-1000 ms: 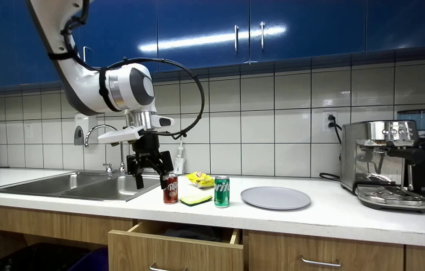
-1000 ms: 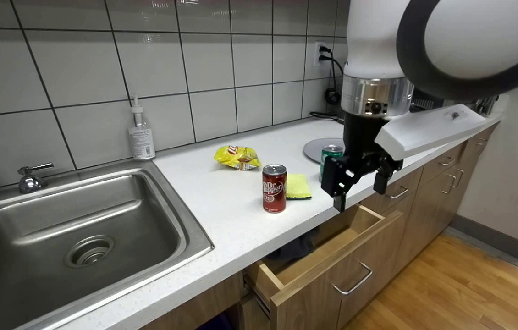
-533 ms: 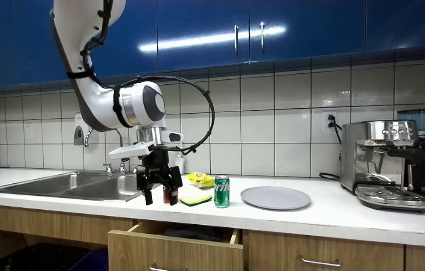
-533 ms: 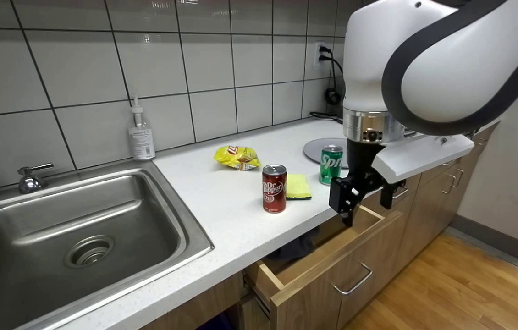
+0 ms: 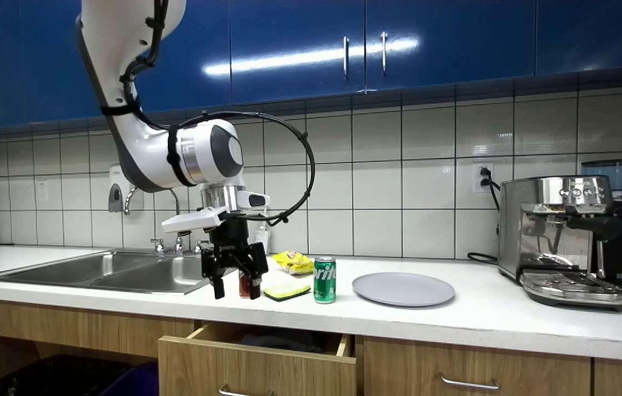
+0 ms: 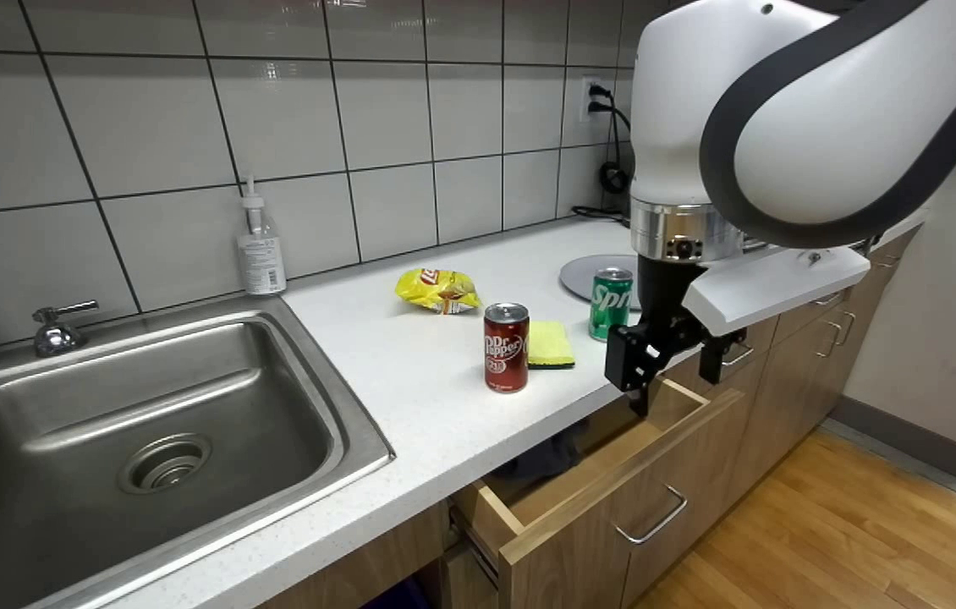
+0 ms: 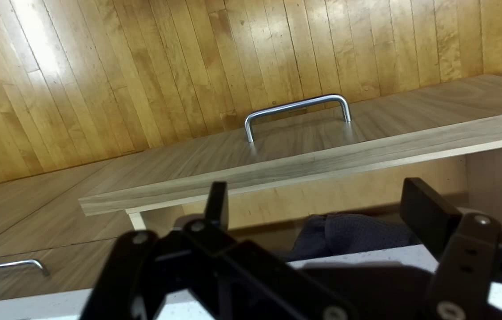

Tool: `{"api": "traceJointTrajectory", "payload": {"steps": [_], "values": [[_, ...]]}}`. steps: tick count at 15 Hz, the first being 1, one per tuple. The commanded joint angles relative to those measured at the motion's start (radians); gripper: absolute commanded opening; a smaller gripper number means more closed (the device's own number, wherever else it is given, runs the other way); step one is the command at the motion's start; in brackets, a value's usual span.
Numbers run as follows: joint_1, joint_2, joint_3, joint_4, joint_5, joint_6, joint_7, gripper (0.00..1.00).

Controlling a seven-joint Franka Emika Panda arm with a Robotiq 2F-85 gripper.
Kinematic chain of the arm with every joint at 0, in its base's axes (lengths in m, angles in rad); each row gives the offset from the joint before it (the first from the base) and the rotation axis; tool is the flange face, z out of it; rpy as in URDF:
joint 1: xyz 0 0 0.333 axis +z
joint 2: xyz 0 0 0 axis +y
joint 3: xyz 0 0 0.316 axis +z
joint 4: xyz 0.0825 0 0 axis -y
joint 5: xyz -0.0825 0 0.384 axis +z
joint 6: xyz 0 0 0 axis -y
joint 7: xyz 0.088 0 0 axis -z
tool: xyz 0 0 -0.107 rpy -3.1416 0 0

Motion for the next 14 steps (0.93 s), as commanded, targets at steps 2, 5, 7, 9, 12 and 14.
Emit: {"api": "traceJointTrajectory", "payload": {"steps": [2, 5, 7, 9, 12, 14], "values": [[0.013, 0.0, -0.013, 0.001, 0.003, -0.001, -0.002, 1.0], [0.013, 0.0, -0.013, 0.001, 0.003, -0.001, -0.002, 1.0], [0.013, 0.0, -0.013, 0.001, 0.003, -0.001, -0.002, 1.0], [0.013, 0.0, -0.013, 0.001, 0.003, -0.001, -0.002, 1.0], [0.012, 0.017, -0.015, 0.006, -0.001, 0.022, -0.018, 1.0], [0.01, 0.042, -0.016, 0.013, 0.008, 0.054, -0.043, 1.0]]}}
